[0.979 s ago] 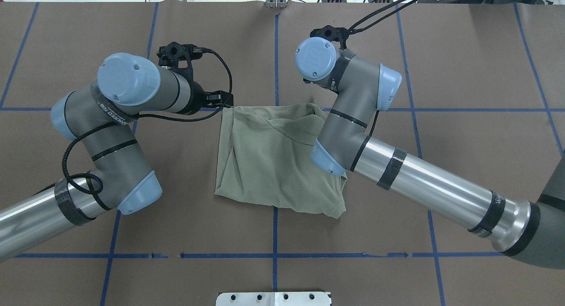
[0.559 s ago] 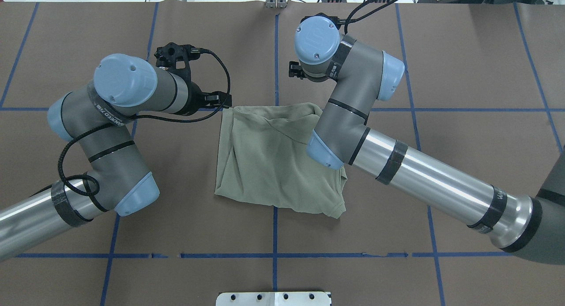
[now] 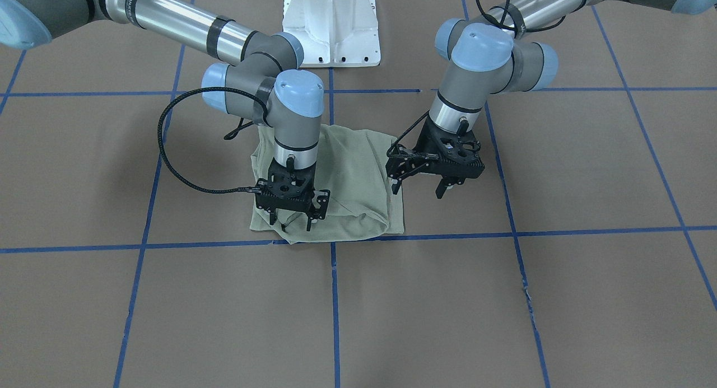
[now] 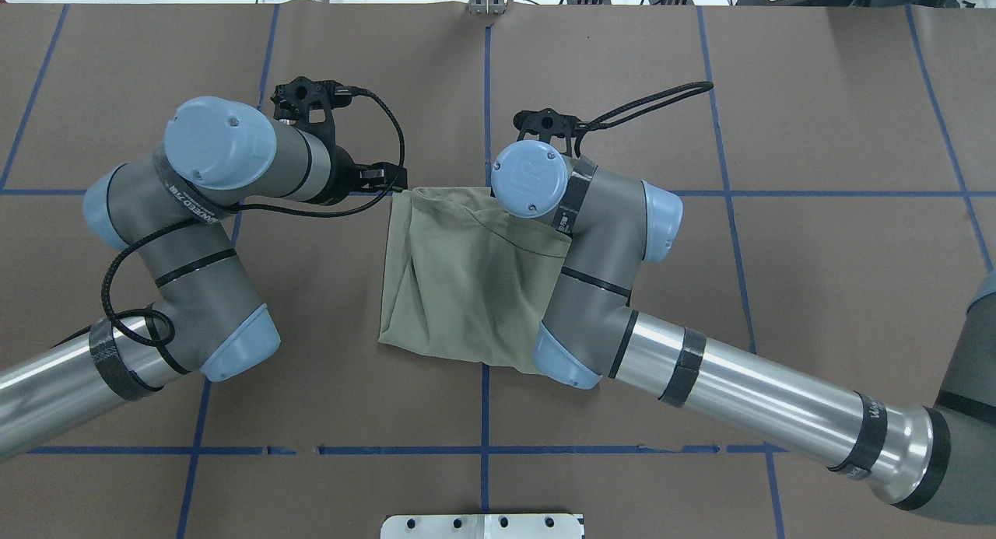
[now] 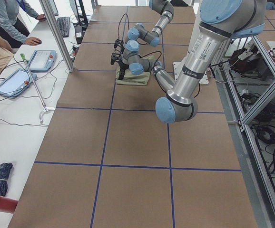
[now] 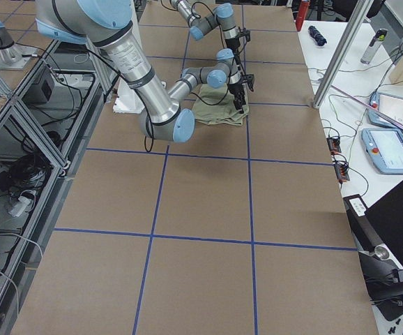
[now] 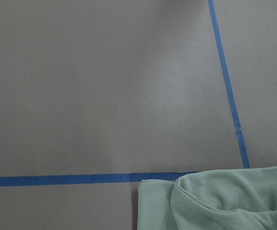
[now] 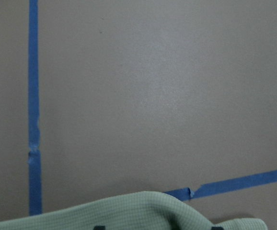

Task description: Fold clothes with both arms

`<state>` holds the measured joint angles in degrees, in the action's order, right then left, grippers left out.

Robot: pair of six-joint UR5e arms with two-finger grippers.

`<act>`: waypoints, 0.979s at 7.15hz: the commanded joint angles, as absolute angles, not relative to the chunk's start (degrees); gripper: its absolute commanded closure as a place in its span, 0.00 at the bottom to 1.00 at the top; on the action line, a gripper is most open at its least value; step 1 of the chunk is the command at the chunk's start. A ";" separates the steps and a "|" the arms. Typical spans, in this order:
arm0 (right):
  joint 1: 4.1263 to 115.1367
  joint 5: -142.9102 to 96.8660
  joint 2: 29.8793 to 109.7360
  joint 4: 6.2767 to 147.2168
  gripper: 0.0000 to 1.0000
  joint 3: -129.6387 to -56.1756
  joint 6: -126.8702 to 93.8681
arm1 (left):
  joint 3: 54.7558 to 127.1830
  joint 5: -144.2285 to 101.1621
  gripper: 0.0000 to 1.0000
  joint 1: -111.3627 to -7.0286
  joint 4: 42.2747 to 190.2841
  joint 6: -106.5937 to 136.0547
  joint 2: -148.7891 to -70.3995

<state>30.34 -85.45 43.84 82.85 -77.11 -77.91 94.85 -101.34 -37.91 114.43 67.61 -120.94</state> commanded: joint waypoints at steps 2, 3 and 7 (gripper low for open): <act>30.15 -85.17 44.47 85.32 0.39 -79.53 -78.05 | 94.66 -101.34 0.00 -37.79 114.43 67.76 -120.94; 30.15 -85.17 44.65 88.82 0.39 -82.50 -78.05 | 94.48 -101.25 0.00 -37.79 114.43 67.85 -120.94; 29.53 -85.17 45.71 88.51 0.69 -82.97 -80.32 | 94.48 -101.25 0.00 -37.79 114.43 67.85 -120.94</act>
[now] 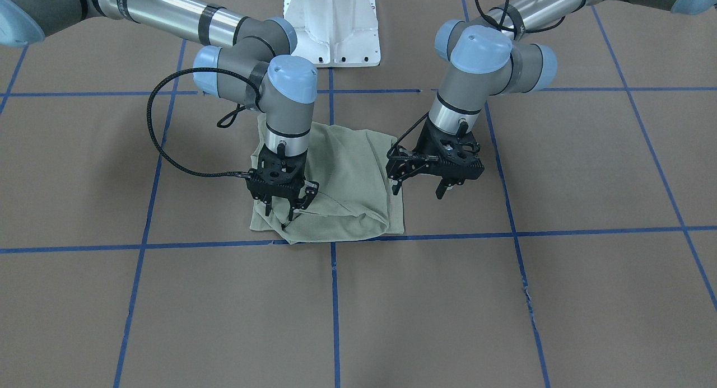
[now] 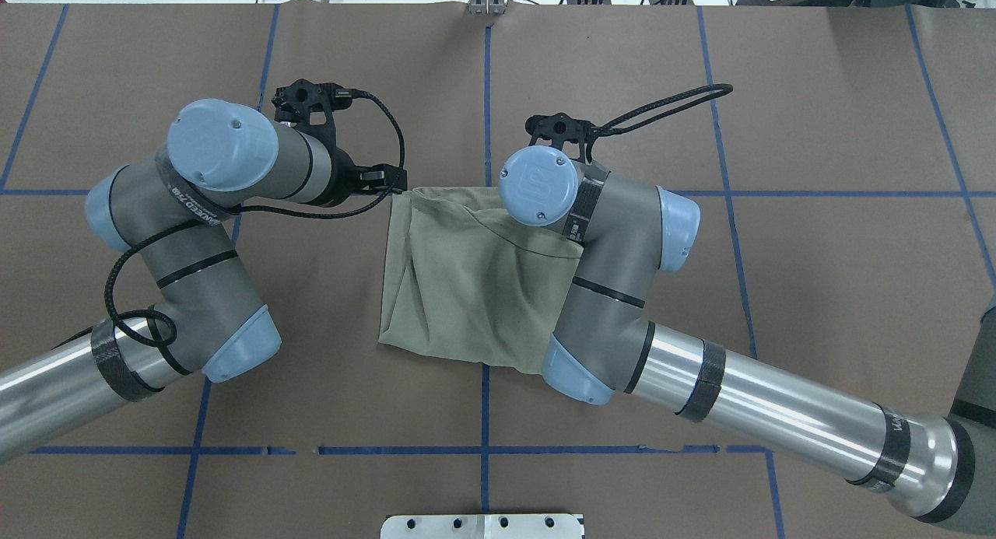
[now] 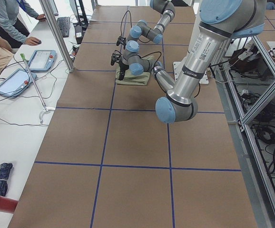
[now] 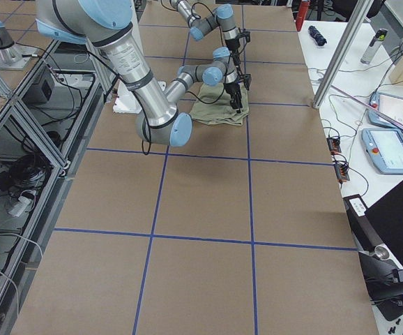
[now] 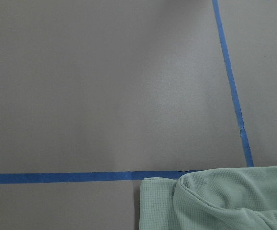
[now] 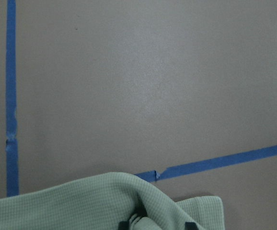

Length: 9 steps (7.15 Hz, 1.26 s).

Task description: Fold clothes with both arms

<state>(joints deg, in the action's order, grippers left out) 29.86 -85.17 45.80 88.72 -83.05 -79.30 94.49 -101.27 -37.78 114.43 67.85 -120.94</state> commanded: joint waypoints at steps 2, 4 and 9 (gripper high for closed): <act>29.09 -85.17 45.53 88.42 1.00 -82.79 -82.86 | 94.57 -101.25 0.00 -37.71 114.43 67.85 -120.94; 29.88 -85.08 45.26 88.42 1.00 -82.79 -82.97 | 94.66 -101.25 0.00 -37.71 114.43 67.85 -120.94; 32.96 -80.34 42.11 88.51 1.00 -73.24 -82.88 | 94.92 -101.34 0.00 -37.71 114.43 67.94 -121.03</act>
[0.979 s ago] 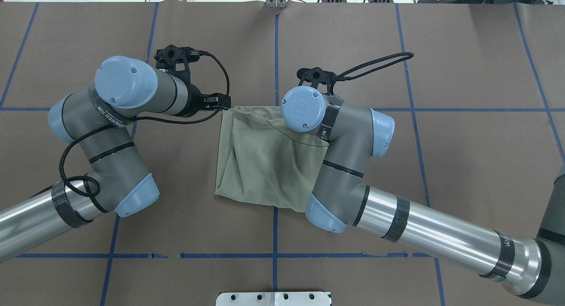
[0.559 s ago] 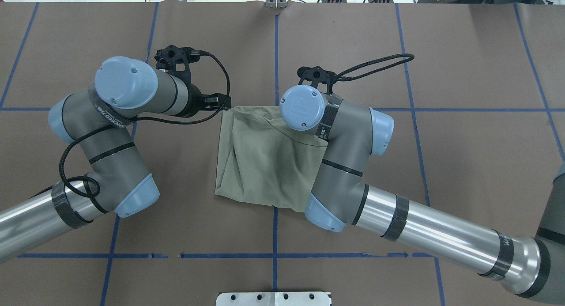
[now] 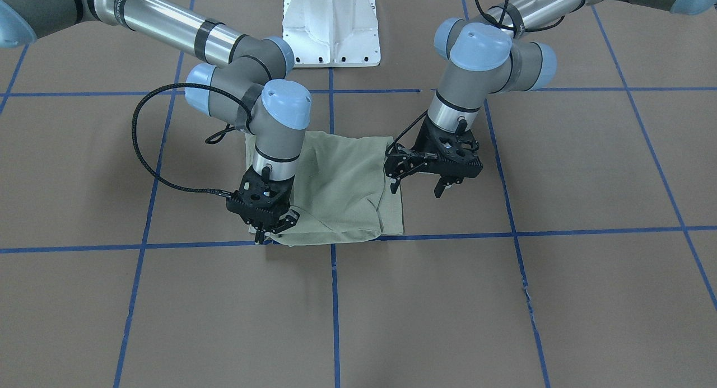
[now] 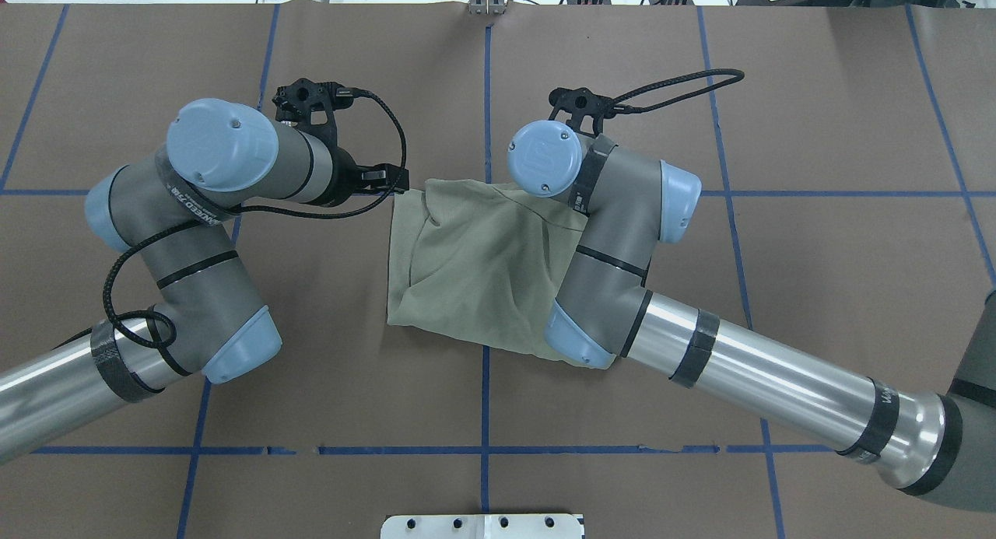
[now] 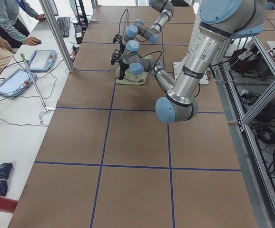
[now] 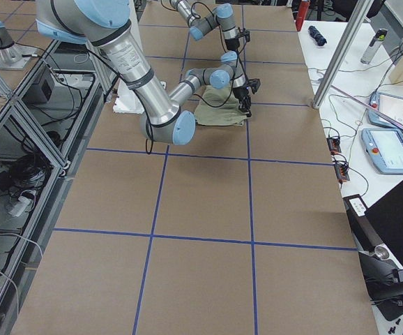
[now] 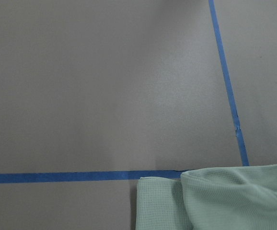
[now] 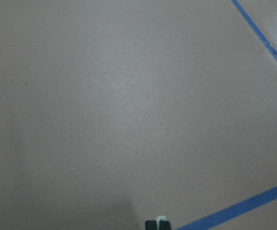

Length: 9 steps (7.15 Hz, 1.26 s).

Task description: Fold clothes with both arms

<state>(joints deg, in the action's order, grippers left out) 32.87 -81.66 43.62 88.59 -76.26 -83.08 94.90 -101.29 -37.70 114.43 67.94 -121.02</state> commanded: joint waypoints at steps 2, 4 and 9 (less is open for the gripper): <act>32.96 -79.80 40.79 88.16 0.00 -74.17 -78.59 | 94.92 -101.34 0.00 -37.44 114.43 67.85 -121.29; 38.72 -91.60 41.30 89.29 0.00 -81.17 -69.83 | 93.96 -101.25 0.00 -35.87 114.52 71.94 -121.90; 44.83 -101.69 45.61 89.82 0.00 -88.50 -60.03 | 84.64 -96.59 0.33 -31.46 122.43 85.42 -126.99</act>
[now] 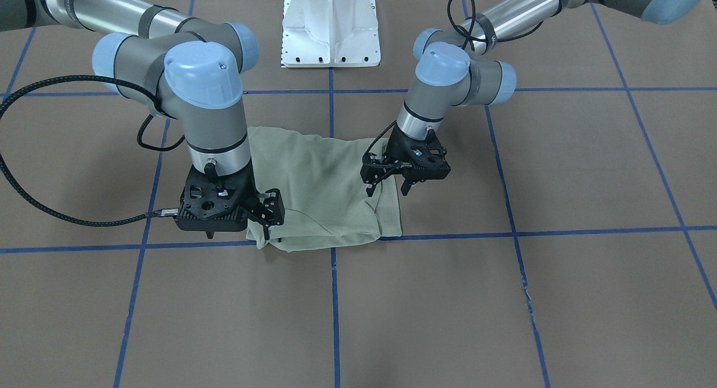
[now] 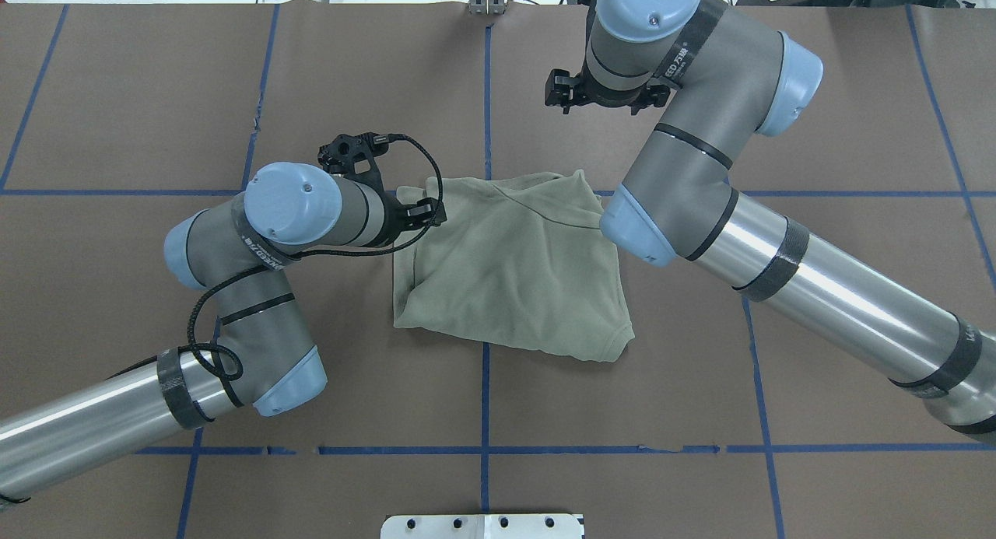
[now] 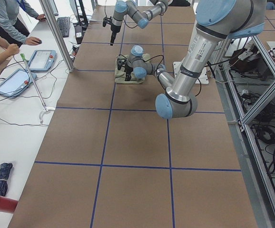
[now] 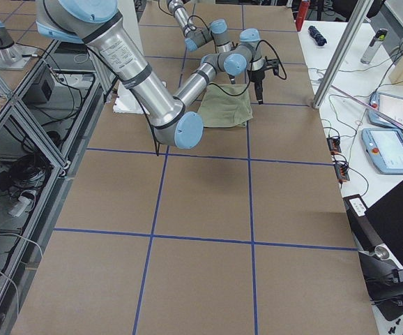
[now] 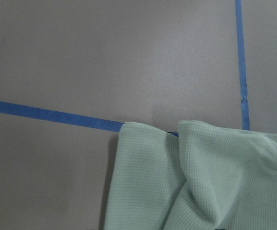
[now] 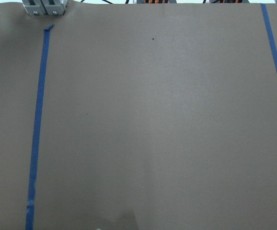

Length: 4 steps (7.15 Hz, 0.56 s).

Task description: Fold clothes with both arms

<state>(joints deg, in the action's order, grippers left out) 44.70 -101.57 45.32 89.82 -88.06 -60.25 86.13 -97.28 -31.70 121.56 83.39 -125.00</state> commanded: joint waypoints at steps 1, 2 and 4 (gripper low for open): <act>44.82 -101.60 45.79 89.82 0.00 -88.51 -60.12 | 82.90 -96.59 0.35 -31.38 122.43 85.43 -128.66; 44.82 -101.60 46.31 89.74 0.00 -88.51 -60.12 | 82.36 -96.59 0.45 -31.38 122.52 85.26 -128.67; 44.74 -101.60 46.32 89.74 0.00 -88.42 -60.12 | 82.09 -96.59 0.59 -31.38 122.52 84.99 -128.58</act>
